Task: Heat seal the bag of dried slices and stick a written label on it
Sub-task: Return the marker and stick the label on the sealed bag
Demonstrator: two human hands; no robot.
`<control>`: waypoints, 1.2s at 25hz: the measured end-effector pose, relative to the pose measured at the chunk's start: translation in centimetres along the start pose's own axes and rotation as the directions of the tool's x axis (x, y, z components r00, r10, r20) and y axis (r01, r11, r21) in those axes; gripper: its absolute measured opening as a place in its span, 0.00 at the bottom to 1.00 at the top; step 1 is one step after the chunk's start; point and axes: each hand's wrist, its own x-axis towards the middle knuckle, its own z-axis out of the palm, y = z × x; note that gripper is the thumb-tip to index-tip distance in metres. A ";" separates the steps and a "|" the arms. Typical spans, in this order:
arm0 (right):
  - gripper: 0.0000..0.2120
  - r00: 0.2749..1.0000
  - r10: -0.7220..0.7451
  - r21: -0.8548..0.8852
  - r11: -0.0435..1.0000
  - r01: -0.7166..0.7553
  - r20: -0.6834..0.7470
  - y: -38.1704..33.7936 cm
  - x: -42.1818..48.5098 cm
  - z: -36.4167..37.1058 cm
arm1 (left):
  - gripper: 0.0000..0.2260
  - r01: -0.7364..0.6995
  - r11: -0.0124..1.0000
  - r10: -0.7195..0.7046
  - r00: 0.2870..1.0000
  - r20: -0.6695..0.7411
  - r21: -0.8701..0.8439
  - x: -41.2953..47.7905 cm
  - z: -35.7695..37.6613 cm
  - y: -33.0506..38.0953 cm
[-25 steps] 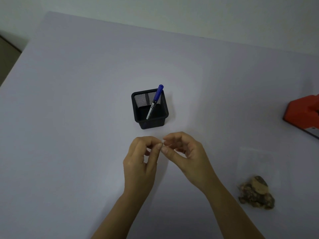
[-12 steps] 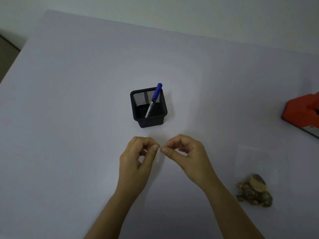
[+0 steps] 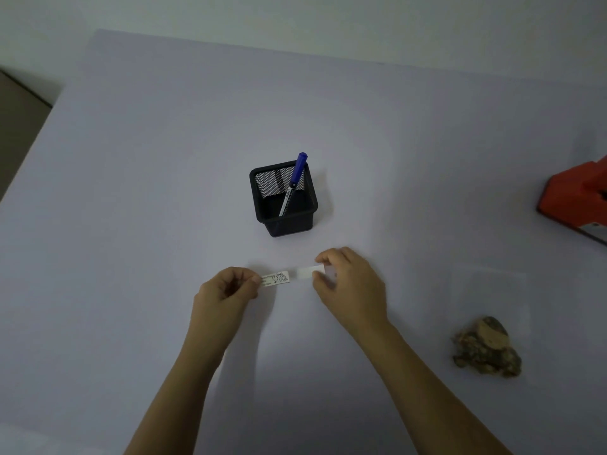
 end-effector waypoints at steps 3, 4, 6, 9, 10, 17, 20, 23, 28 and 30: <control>0.10 0.993 -0.107 -0.024 0.994 0.106 -0.056 -0.4 -0.2 -0.4 | 0.06 -0.035 0.999 0.034 0.999 -0.012 -0.022 -1.3 1.5 1.4; 0.10 0.991 -0.104 0.021 0.994 0.106 -0.080 -0.3 -0.5 -1.1 | 0.06 -0.053 0.998 0.052 0.999 -0.007 -0.021 -1.8 2.3 1.9; 0.10 0.986 -0.061 0.126 0.989 0.081 -0.152 0.6 -1.4 -3.1 | 0.05 -0.074 0.997 0.074 0.997 0.023 -0.025 -2.8 4.2 2.8; 0.07 0.956 0.061 0.214 0.977 0.002 -0.288 4.2 -3.7 -7.0 | 0.05 -0.070 0.996 0.076 0.993 0.093 -0.061 -4.1 8.0 3.8; 0.06 0.938 0.118 0.230 0.972 -0.042 -0.325 5.8 -4.4 -8.3 | 0.05 -0.062 0.995 0.071 0.990 0.123 -0.075 -4.4 9.2 4.1; 0.09 0.824 0.480 0.327 0.864 -0.383 -0.302 17.6 -7.5 -16.3 | 0.04 -0.088 0.996 0.093 0.928 0.360 -0.028 -7.3 20.9 7.6; 0.16 0.791 0.599 0.365 0.768 -0.525 -0.123 19.8 -7.2 -16.9 | 0.04 -0.117 0.992 0.089 0.925 0.368 0.055 -7.3 24.5 8.2; 0.16 0.791 0.611 0.454 0.712 -0.536 -0.023 20.3 -6.8 -16.9 | 0.04 -0.168 0.961 0.092 0.943 0.321 0.220 -7.0 26.7 7.8; 0.14 0.820 0.571 0.484 0.729 -0.485 -0.039 20.6 -6.8 -16.1 | 0.04 -0.152 0.942 0.076 0.965 0.252 0.298 -6.7 27.4 6.7; 0.14 0.833 0.551 0.493 0.736 -0.464 -0.038 20.8 -6.9 -16.0 | 0.04 -0.138 0.948 0.066 0.967 0.246 0.288 -6.6 27.5 6.5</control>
